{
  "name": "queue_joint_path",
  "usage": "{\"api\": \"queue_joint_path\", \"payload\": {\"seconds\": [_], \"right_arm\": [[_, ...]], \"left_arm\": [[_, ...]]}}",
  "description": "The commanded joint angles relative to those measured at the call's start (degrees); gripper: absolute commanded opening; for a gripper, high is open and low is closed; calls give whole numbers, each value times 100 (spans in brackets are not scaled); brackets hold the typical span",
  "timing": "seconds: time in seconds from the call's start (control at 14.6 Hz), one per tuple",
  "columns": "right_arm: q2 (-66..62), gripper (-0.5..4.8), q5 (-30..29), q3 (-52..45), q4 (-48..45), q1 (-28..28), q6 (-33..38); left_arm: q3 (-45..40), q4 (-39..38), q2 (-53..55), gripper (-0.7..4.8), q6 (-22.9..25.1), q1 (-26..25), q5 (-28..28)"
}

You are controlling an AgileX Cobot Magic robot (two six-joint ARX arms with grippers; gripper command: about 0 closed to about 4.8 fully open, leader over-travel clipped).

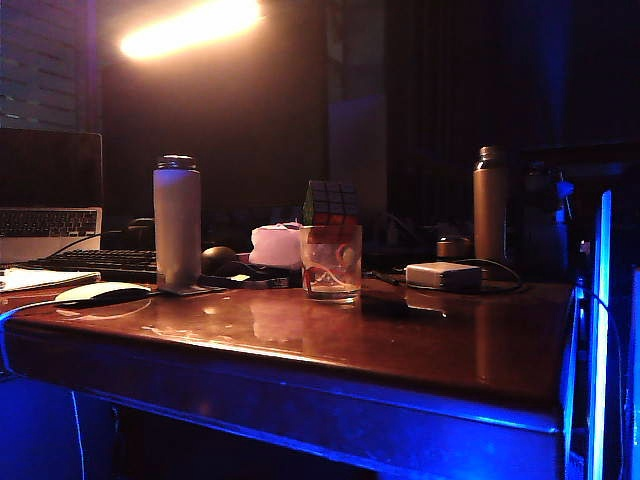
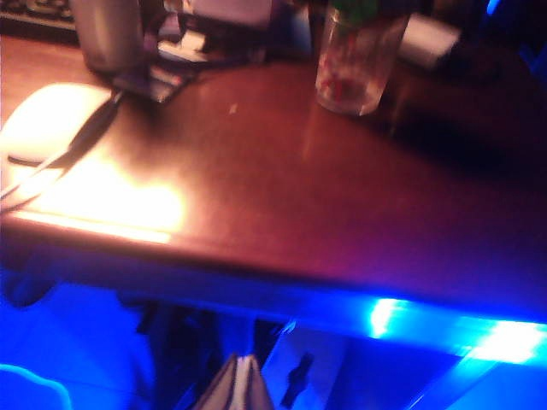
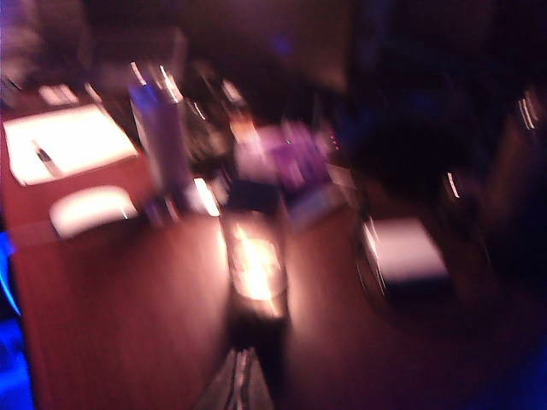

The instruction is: Stack the Rubik's Cube on top of the glass cup.

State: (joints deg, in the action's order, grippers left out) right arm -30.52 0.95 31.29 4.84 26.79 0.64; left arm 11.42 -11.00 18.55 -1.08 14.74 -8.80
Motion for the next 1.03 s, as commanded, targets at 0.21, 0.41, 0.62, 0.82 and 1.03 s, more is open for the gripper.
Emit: {"api": "queue_joint_path", "payload": {"seconds": [0.21, 0.41, 0.62, 0.82, 1.03], "right_arm": [[1458, -1, 199, -1377, 122, -2, 275], [2118, -1, 758, -2133, 136, -2, 284], [2577, -1, 839, -2793, 146, 0, 396], [2769, -1, 841, -3016, 511, -2, 686], [2761, -1, 839, -3016, 634, -2, 651]], "left_arm": [[-470, 374, -7, -6, 111, 2, 260], [-815, 437, -7, -6, 109, 2, 284], [-1064, 675, -7, -6, 109, 2, 358], [-1108, 767, -7, -6, 109, 2, 367], [-1108, 774, -7, -5, 109, 2, 365]]}}
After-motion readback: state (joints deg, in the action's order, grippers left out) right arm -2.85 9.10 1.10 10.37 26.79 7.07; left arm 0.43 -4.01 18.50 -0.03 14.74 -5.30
